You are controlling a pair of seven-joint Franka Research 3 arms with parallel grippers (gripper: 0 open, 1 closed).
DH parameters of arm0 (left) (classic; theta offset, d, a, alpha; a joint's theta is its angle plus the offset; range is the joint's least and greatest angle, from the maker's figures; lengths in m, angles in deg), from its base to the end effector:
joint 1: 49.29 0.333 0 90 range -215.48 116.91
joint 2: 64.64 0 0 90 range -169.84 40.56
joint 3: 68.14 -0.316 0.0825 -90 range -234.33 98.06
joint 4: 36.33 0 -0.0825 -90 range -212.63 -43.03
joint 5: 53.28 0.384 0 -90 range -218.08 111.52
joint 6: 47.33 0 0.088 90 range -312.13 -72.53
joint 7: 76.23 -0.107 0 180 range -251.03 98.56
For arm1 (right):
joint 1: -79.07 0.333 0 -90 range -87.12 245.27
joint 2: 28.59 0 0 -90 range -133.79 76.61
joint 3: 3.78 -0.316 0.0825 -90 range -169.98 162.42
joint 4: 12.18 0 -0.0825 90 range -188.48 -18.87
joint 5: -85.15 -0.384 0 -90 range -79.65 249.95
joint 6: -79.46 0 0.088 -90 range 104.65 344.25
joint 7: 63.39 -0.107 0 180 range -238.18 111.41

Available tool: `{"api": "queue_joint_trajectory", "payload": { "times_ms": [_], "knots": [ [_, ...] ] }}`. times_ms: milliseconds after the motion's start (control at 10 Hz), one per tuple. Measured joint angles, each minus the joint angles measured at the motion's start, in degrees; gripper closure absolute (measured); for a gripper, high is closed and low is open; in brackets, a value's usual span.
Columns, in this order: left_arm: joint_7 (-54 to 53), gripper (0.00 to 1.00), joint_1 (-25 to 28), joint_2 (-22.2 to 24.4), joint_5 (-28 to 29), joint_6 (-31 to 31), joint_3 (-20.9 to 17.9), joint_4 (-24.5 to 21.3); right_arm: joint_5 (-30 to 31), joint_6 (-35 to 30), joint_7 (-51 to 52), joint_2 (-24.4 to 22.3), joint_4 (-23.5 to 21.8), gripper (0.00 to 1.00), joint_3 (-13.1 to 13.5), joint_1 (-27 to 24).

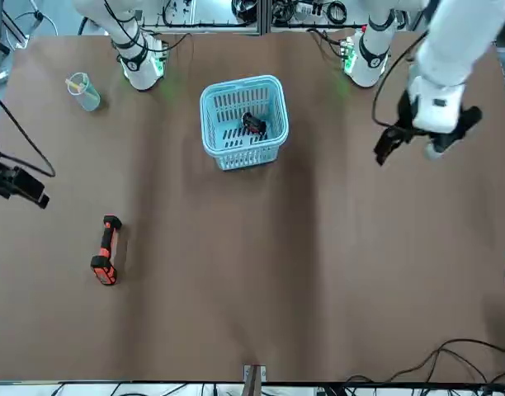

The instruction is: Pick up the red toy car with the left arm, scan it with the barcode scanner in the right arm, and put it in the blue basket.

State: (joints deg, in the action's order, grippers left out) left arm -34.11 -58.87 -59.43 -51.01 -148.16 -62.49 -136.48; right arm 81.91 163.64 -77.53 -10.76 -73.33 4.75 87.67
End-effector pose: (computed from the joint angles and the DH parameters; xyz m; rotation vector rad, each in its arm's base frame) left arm 0.5231 -0.1411 0.6068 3.0460 0.7193 0.1769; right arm 0.6325 0.0269 0.6659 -3.0957 0.3545 -0.1429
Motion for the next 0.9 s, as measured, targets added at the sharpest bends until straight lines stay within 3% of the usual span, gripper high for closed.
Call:
{"api": "queue_joint_trajectory", "payload": {
  "times_ms": [500, 900],
  "knots": [
    [-30.5, 0.00, 7.2, 2.3, -1.2, 9.2, -1.0, 3.4, 0.0, -12.1, 8.4, 0.0, -0.3, 0.00, 1.1, -3.0],
    [-33.2, 0.00, 8.1, 3.6, -2.9, 12.7, -0.3, 4.1, 0.0, -16.2, 8.3, 0.0, -0.3, 0.00, 1.4, -5.6]
  ]
}}
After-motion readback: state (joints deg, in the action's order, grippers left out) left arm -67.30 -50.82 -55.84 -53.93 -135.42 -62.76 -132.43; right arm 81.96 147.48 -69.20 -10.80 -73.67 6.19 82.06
